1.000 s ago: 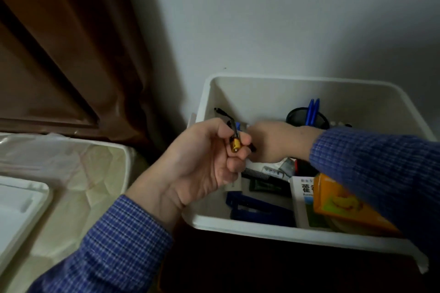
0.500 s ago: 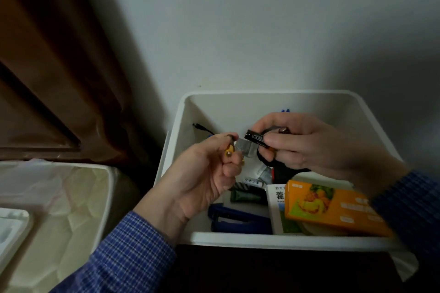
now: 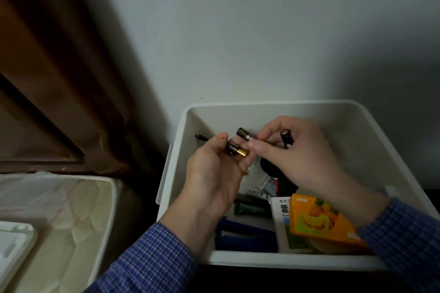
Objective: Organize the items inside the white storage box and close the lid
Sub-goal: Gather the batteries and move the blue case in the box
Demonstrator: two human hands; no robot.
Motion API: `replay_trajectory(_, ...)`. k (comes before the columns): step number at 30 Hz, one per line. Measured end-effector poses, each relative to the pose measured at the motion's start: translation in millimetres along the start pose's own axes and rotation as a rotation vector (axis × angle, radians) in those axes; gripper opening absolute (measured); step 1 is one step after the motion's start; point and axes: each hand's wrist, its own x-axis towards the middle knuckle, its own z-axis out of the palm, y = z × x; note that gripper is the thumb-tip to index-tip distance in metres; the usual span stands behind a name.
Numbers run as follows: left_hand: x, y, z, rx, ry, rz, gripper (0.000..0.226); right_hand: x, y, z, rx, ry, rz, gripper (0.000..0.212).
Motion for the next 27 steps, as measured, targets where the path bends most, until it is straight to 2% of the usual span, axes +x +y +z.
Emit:
replay_trajectory(2, 2.3, -0.1, 1.5, -0.096, 0.014, -0.091, 0.021, -2.1, -2.9, 9.1, -0.23, 0.029, -0.077, 0.019)
replay_trajectory(4, 6.5, -1.0, -1.0, -0.127, 0.064, -0.148, 0.03, -6.2, -10.8, 14.4, -0.431, -0.047, -0.173, 0.021)
replay_trajectory(7, 12.8, 1.6, -7.1, -0.201, 0.164, -0.184, 0.022, -8.4, -19.2, 16.2, -0.464, -0.103, -0.218, 0.027)
replay_trajectory(9, 15.3, 4.1, -13.0, -0.333, 0.211, -0.176, 0.018, -4.3, -24.1, 13.3, -0.222, -0.106, -0.043, 0.025)
replay_trajectory(11, 13.6, 6.0, -16.4, -0.433, 0.237, -0.177, 0.022, 3.7, -26.9, 3.9, 0.373, -0.244, 0.268, 0.022)
replay_trajectory(12, 12.0, 6.5, -17.3, -0.458, 0.221, -0.18, 0.024, 4.9, -27.4, -1.7, 0.607, -0.316, 0.338, 0.03)
replay_trajectory(14, 9.4, 6.6, -17.3, -0.461, 0.141, -0.195, 0.026, 5.0, -24.6, -8.9, 0.748, -0.404, 0.31, 0.035)
replay_trajectory(16, 8.1, 5.7, -16.7, -0.415, 0.094, -0.201, 0.026, 0.0, -20.5, -8.4, 0.708, -0.461, 0.207, 0.032)
replay_trajectory(19, 8.0, 5.3, -17.0, -0.406, 0.067, -0.154, 0.027, -5.0, -16.7, -5.9, 0.574, -0.49, 0.028, 0.037)
replay_trajectory(23, 3.3, 4.5, -15.8, -0.417, 0.039, -0.15, 0.027, -6.9, -21.1, -10.2, 0.3, -0.463, -0.077, 0.044)
replay_trajectory(25, 3.6, 3.2, -15.5, -0.398, 0.059, -0.149, 0.029, -8.7, -25.4, -6.0, 0.076, -0.366, -0.141, 0.039)
replay_trajectory(27, 4.4, 1.6, -15.9, -0.398, 0.077, -0.141, 0.033, -12.6, -31.3, 7.7, -0.049, -0.172, -0.154, 0.032)
